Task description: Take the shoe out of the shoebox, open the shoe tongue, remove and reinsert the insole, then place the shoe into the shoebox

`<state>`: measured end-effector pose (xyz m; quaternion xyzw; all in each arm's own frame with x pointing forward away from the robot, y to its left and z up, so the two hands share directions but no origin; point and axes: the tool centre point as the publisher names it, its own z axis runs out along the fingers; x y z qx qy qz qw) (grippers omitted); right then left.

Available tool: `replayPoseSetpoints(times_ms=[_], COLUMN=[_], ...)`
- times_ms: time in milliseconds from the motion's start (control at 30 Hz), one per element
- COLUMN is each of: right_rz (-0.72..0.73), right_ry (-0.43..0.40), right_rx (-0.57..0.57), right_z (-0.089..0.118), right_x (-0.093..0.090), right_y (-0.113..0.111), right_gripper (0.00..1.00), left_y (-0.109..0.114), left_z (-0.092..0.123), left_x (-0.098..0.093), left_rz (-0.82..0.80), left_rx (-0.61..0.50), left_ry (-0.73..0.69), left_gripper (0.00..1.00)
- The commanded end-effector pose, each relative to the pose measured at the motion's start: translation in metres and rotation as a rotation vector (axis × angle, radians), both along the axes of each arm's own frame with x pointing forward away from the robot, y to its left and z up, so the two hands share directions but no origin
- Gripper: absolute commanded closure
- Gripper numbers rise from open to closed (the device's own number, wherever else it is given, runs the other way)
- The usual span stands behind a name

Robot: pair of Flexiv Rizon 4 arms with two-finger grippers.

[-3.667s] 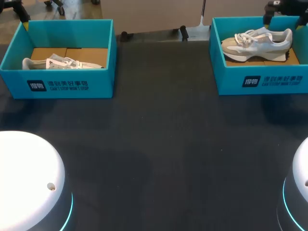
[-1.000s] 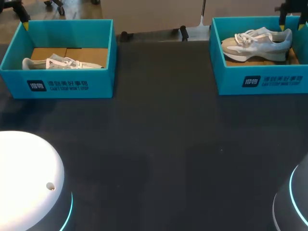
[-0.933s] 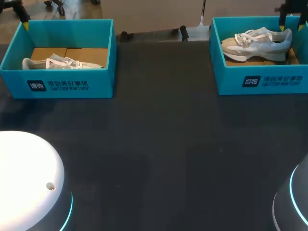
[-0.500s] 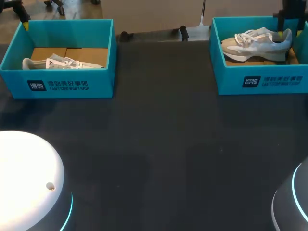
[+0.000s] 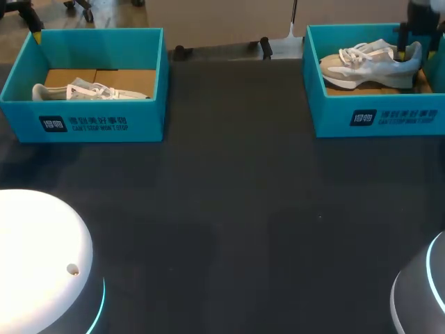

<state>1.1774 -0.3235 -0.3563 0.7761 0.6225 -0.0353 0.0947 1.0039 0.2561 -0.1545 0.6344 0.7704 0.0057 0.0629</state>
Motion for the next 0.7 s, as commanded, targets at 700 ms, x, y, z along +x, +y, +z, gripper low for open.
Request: replayPoseSetpoints(times_ms=[700], right_rz=[0.019], right_ry=[0.069], right_rx=[0.058], right_z=[-0.037], right_x=[0.000], right_y=[-0.005], right_gripper=[0.60], left_y=[0.000], left_z=[0.000], left_x=[-0.001], left_rz=[0.000], left_rx=[0.004], left_ry=[0.000], left_gripper=[0.00])
